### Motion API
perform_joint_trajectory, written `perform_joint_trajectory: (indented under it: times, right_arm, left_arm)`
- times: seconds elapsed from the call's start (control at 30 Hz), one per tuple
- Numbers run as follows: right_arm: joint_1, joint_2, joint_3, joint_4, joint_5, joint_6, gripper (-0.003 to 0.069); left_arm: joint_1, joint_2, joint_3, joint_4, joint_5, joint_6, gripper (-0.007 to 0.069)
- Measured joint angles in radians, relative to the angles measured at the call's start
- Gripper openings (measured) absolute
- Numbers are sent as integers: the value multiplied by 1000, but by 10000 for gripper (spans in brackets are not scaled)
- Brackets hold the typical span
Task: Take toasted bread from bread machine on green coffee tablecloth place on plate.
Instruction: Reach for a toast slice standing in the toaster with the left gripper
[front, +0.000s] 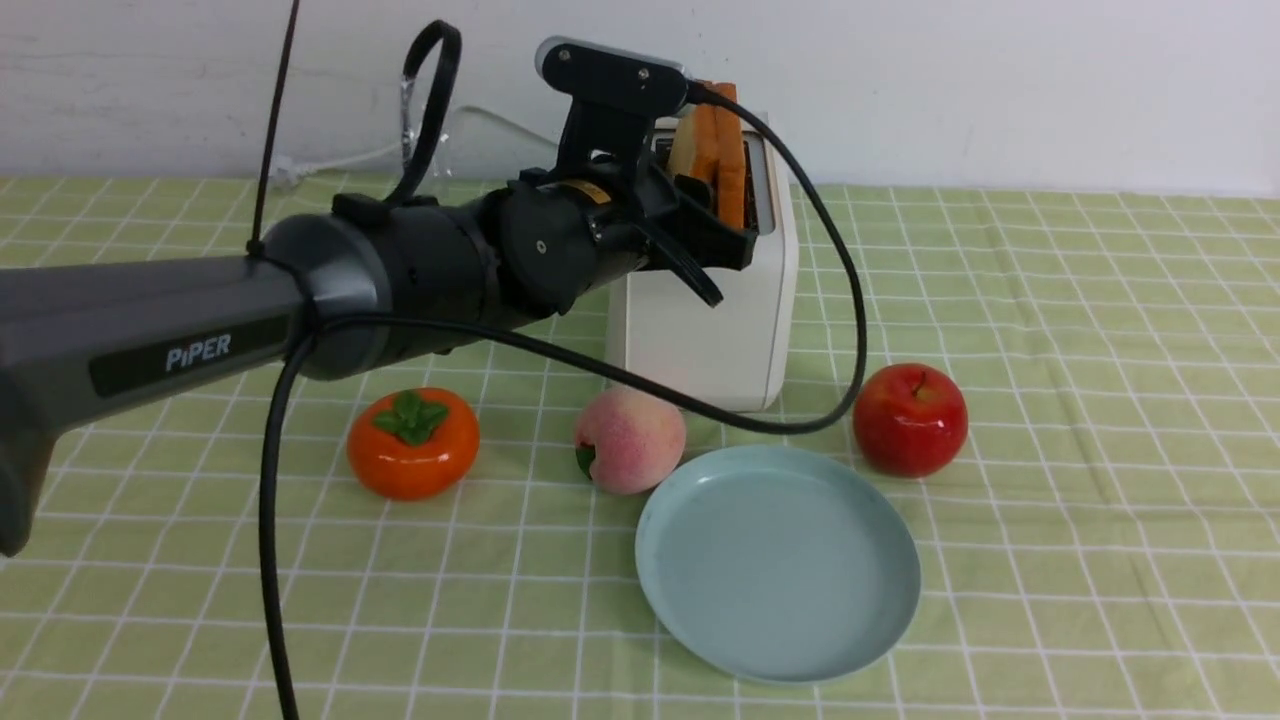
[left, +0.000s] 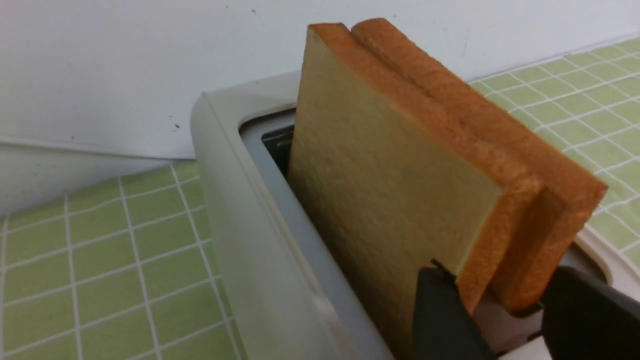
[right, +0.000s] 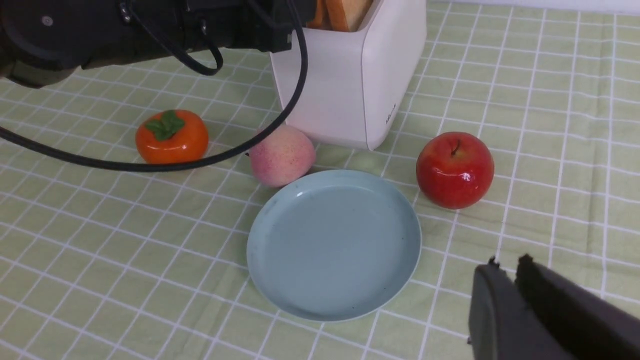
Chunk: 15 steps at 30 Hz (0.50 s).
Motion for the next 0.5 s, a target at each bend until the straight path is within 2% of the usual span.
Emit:
perform_joint_trajectory:
  times: [0.5]
  right_arm:
    - [0,0,0,23,6,-1,82]
  left_arm:
    - [0,31,-57,25,-22,1,286]
